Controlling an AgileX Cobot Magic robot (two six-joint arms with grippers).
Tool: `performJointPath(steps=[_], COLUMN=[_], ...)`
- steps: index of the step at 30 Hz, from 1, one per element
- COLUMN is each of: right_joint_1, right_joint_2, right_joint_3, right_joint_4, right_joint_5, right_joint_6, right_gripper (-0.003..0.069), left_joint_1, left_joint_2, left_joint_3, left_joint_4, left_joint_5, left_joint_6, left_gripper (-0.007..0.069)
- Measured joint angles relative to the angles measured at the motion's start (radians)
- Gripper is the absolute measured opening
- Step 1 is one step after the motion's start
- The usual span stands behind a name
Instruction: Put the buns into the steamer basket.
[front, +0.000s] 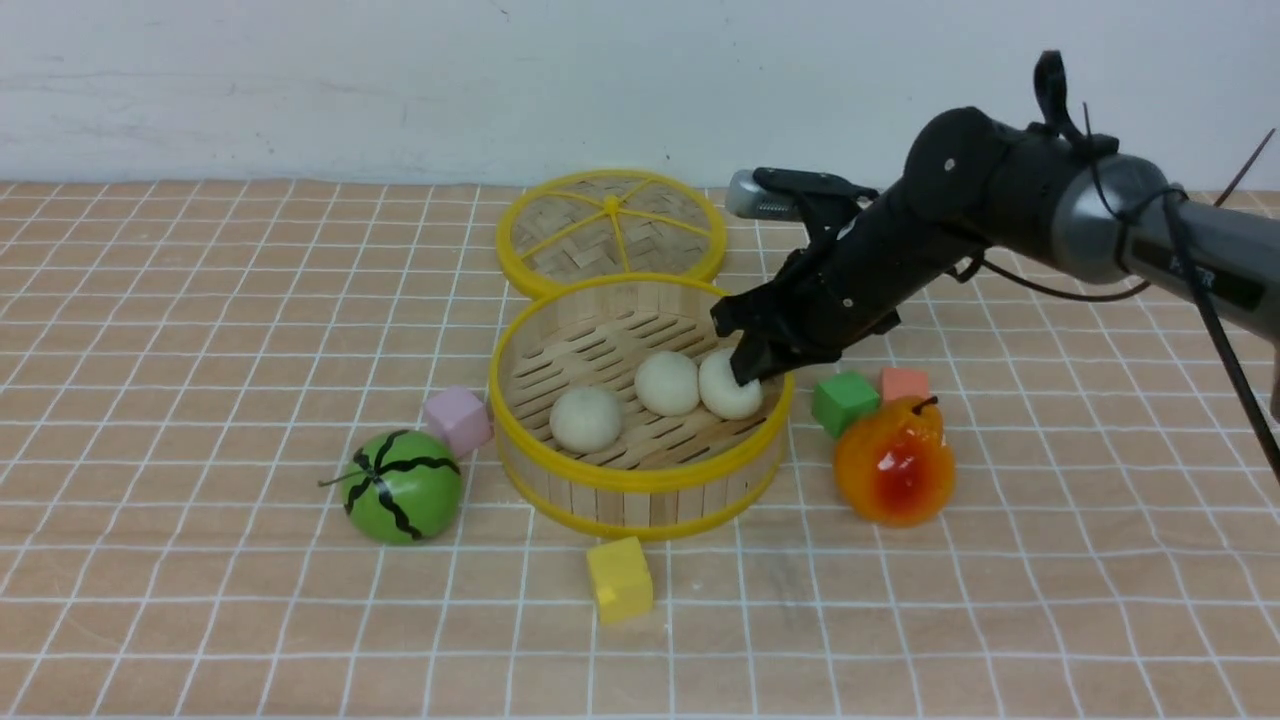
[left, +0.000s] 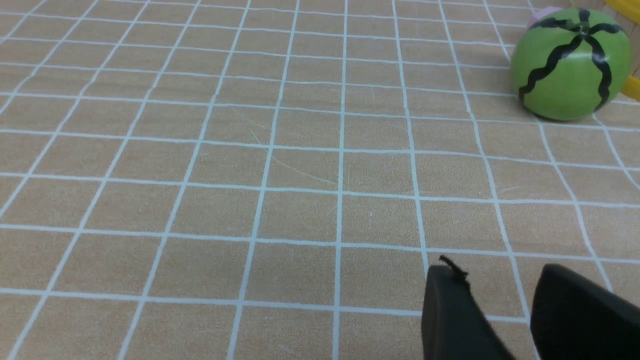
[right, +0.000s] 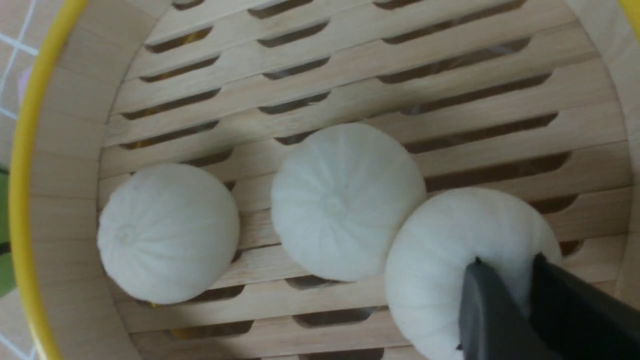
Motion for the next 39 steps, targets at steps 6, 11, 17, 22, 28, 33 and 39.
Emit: performJointPath(steps=[6, 11, 17, 22, 28, 33, 39], right_joint_1=[0.0, -0.001, -0.003, -0.035, -0.096, -0.097, -0.097], right_joint_2=[-0.006, -0.046, -0.169, -0.296, -0.593, -0.843, -1.217], right_joint_3=[0.0, 0.0, 0.0, 0.0, 0.1, 0.328, 0.797], right_joint_4=[0.0, -0.024, -0.112, -0.192, -0.294, -0.334, -0.388], right_joint_5=[-0.001, 0.004, 0.067, 0.195, 0.29, 0.232, -0.096], right_joint_6=[0.001, 0.001, 0.006, 0.049, 0.132, 0.142, 0.148], right_gripper=[0.0312, 0.0421, 0.0441, 0.0371, 0.0034, -0.002, -0.002], left_joint_1=[0.0, 0.0, 0.0, 0.0, 0.0, 0.0, 0.0], left_joint_2=[0.0, 0.0, 0.0, 0.0, 0.0, 0.0, 0.0], left_joint_3=[0.0, 0.0, 0.0, 0.0, 0.0, 0.0, 0.0], left_joint_4=[0.0, 0.0, 0.0, 0.0, 0.0, 0.0, 0.0], left_joint_5=[0.0, 0.0, 0.0, 0.0, 0.0, 0.0, 0.0], left_joint_6=[0.0, 0.0, 0.0, 0.0, 0.0, 0.0, 0.0], left_gripper=[0.0239, 0.0239, 0.0239, 0.0239, 0.0239, 0.0239, 0.0239])
